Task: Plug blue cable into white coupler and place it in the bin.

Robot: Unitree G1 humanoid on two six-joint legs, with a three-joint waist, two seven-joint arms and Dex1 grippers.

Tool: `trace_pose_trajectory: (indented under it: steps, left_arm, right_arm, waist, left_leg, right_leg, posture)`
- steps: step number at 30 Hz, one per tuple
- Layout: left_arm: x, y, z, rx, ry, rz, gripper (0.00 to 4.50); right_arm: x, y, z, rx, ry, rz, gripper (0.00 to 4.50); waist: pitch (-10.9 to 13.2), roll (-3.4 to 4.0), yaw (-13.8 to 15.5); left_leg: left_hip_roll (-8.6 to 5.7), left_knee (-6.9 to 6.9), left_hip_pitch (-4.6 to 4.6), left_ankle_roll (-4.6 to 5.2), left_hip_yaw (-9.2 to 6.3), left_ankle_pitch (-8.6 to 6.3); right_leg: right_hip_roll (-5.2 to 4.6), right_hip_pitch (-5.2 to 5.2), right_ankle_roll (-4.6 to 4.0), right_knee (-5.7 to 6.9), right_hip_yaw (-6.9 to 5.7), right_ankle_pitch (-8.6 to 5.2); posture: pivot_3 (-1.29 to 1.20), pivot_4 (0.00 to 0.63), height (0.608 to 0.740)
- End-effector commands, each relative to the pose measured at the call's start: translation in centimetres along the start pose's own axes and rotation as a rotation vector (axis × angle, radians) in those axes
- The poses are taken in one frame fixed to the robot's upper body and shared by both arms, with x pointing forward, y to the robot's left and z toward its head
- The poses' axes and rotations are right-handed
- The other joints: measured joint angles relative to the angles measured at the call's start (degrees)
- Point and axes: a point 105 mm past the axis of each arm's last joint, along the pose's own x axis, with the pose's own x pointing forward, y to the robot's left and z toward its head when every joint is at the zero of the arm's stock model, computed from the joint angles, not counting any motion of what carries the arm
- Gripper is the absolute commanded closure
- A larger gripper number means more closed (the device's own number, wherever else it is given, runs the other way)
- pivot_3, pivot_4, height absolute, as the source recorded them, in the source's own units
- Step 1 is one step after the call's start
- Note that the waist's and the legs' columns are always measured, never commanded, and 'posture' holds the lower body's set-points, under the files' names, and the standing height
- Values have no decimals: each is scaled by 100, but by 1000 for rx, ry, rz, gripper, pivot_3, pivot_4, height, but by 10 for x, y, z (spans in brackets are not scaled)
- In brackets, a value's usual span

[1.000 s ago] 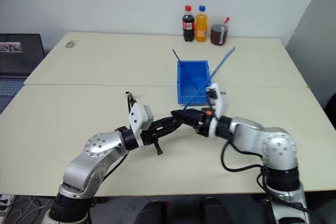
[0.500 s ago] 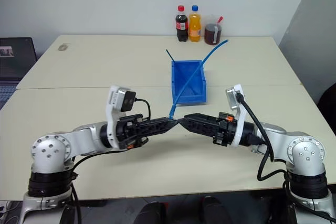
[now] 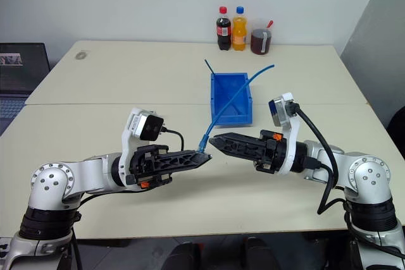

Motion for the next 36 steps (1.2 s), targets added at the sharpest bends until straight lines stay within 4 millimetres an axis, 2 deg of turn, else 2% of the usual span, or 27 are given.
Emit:
trace_pose_trajectory:
  steps: [1,8,11,22,23,29,31,36]
  left_arm:
    - [6,-10,-4,21,30,-42,4259]
    - [5,-12,-11,22,49,-39,4259]
    - [5,-12,-13,24,51,-35,4259]
    - [4,-9,-11,45,47,-11,4259]
    - [4,-9,-11,48,50,-9,4259]
    - [5,-7,-15,96,65,8,4259]
    - [4,-6,-17,114,80,13,3557]
    - [-3,-9,-22,134,119,10,2590]
  right_arm:
    - [5,7,0,-4,37,40,1316]
    - [8,7,0,3,56,53,1316]
    - [7,8,-1,5,69,56,1792]
    - [3,11,-8,18,124,78,4249]
    - [3,10,-8,18,126,78,4390]
    - [3,11,-10,17,141,83,4391]
    - [4,9,-8,10,134,67,4391]
    - [4,3,-3,7,101,35,4391]
  waist:
    - [0,0,-1]
    - [0,0,2]
    - [0,0,3]
    - [0,0,7]
    - [0,0,6]
    - [0,0,5]
    - [0,0,5]
    - [0,0,2]
  left_leg:
    - [0,0,0,0,0,0]
    - [0,0,0,0,0,0]
    - [1,0,0,0,-1,0]
    - [0,0,-1,0,-1,0]
    - [0,0,-1,0,-1,0]
    - [0,0,-1,0,0,0]
    - [0,0,-1,0,0,0]
    - [0,0,-1,0,0,0]
  right_leg:
    - [0,0,0,0,0,0]
    - [0,0,0,-1,0,0]
    - [0,0,0,-1,-1,0]
    - [0,0,0,-1,-1,0]
    - [0,0,0,-1,-2,0]
    - [0,0,0,-1,-1,0]
    - [0,0,0,-2,0,0]
    - [1,-1,0,-2,-1,0]
  posture:
    - [0,150,740]
    - [0,150,740]
    - [0,150,740]
    - [0,150,740]
    - [0,150,740]
    - [0,150,740]
    - [0,150,740]
    - [0,150,740]
